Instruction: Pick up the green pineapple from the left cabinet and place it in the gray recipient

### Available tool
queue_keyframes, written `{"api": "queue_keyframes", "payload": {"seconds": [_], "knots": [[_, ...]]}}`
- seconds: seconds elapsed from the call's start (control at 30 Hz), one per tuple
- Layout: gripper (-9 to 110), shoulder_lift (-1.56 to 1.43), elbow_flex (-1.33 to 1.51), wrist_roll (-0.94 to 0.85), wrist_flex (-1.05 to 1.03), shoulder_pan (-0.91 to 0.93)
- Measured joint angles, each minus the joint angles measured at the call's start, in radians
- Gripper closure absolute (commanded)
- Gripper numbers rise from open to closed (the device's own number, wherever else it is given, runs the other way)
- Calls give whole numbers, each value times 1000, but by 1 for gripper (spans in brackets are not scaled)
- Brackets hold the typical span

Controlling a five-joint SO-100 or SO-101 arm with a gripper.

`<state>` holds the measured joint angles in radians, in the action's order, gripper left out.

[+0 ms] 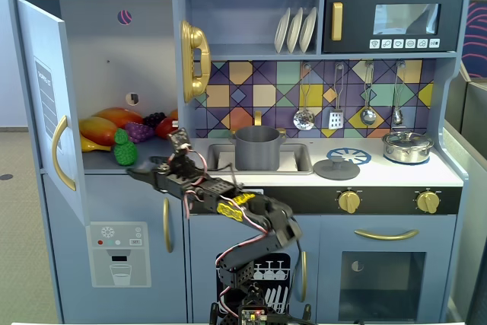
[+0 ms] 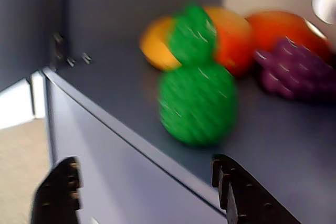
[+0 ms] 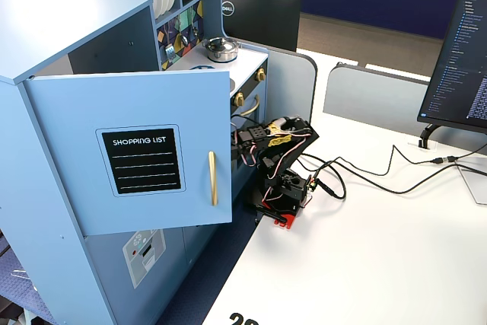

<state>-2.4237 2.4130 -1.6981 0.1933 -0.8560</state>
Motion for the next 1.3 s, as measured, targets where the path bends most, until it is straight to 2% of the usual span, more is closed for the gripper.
{"api": "queue_keyframes", "payload": {"seconds": [0.33,0.87,0.93,1.0,1.03,1.17,1.3], "knots": [[67,262,-199,124,83,66],[69,578,-448,137,100,78],[77,635,-499,137,100,72],[97,701,-560,118,100,60],[101,738,-594,94,100,54],[101,825,-710,15,117,21],[101,749,-661,-23,202,-29]]}}
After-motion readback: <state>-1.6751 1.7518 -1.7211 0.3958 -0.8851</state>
